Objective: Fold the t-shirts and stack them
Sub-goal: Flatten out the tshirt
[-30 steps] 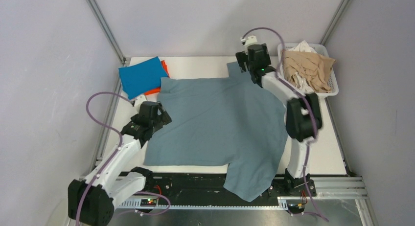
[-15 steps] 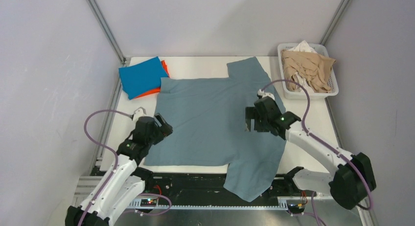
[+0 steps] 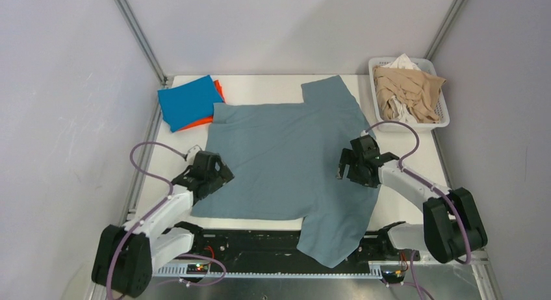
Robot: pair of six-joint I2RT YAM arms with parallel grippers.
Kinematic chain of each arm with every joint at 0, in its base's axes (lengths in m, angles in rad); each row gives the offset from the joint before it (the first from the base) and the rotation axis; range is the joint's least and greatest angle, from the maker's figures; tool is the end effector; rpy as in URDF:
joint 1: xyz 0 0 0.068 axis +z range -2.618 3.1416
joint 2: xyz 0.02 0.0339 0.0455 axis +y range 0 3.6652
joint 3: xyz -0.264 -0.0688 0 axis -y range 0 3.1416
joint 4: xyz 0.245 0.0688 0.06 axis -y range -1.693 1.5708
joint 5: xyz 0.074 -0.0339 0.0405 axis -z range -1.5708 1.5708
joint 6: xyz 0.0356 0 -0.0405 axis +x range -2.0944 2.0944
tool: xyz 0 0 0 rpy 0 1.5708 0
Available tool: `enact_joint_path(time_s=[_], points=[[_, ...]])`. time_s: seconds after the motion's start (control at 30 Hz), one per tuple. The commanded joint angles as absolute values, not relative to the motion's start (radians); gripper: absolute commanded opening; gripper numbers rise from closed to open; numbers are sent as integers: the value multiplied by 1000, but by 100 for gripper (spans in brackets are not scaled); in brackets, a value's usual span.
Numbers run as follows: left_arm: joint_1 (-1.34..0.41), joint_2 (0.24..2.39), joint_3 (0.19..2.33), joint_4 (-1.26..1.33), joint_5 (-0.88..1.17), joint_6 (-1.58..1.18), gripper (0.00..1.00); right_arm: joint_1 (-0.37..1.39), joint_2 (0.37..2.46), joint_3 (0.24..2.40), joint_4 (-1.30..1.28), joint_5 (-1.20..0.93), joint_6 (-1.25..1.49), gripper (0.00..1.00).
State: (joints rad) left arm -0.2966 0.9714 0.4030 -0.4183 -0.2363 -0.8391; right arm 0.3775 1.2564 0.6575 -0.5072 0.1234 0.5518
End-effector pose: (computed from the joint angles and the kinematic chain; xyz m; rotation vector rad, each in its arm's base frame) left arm 0.1648 -0.0416 0.1596 -0.7625 2.4058 -0.1554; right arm 0.2094 0.0783 0.1783 0.2712 2.6554 0.1356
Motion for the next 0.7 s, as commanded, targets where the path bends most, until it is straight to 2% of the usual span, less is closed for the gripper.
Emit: enact_joint_path(time_s=[0.0,0.2,0.47,0.67], points=[[-277,1096,450,-290,-241,-849,100,300,1328,666,-391,111,539,99],[-241,1246,518,-255,-239,-814,100,211,1461,717,-295,54,496,100],[-186,1375,626,-251,-214,-763,100,179,1699,963,-263,57,446,99],[-158,1387,687,-252,-154,-741,100,175,1715,1058,-297,37,434,99]])
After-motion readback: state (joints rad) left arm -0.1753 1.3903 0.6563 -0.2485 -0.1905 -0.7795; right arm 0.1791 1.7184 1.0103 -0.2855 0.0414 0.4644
